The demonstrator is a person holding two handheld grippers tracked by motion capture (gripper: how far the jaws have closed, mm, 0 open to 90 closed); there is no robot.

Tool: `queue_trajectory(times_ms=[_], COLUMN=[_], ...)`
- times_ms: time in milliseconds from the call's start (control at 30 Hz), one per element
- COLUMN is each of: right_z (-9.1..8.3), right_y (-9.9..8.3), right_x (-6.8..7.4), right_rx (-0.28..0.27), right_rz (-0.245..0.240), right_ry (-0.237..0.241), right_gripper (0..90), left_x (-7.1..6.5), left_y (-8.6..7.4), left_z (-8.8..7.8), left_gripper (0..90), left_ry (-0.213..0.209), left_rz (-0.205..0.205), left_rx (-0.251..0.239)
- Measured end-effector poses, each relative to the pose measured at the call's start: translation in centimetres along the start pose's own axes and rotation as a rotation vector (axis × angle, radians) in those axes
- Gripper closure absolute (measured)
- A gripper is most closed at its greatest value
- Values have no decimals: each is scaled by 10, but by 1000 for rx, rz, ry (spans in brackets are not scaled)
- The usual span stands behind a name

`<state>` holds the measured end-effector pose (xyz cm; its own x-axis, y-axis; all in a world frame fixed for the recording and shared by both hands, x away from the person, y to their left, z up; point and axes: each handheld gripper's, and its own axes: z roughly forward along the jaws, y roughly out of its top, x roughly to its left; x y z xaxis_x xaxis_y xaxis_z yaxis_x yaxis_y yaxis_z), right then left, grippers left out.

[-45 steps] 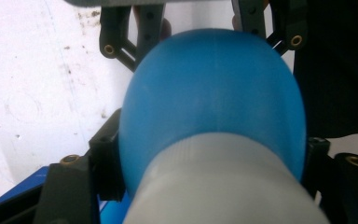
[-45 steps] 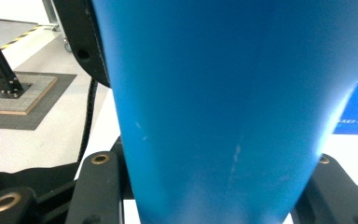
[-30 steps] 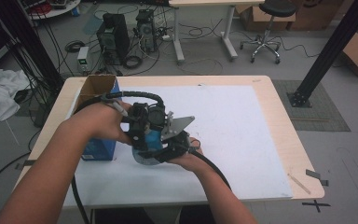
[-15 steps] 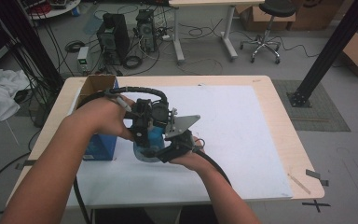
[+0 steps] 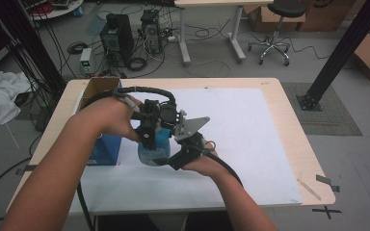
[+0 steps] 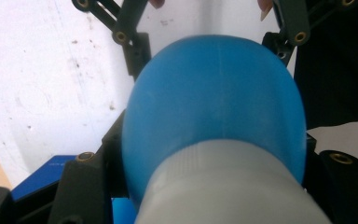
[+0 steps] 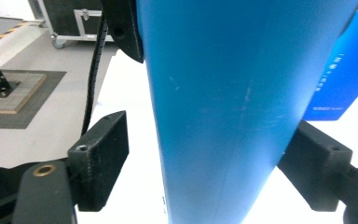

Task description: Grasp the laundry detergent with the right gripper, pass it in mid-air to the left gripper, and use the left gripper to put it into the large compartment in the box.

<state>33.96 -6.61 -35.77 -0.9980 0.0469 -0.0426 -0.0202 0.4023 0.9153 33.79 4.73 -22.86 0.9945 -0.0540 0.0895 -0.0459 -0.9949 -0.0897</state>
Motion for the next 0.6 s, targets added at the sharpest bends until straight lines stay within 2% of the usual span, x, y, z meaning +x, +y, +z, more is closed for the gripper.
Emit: queue_trajectory(times_ms=[267, 433, 600], right_z=[-7, -6, -6], right_y=[3, 4, 5], right_x=[-3, -3, -2], right_rx=[-10, -18, -20], right_rz=[-1, -8, 3], right_ry=[-22, -13, -13], right_gripper=[154, 143, 85], left_x=[1, 2, 3], left_y=[1, -1, -5], left_z=[-1, -2, -3], left_gripper=[392, 392, 392], left_ry=[1, 2, -7], left_rz=[3, 2, -18], left_rx=[-17, -17, -19])
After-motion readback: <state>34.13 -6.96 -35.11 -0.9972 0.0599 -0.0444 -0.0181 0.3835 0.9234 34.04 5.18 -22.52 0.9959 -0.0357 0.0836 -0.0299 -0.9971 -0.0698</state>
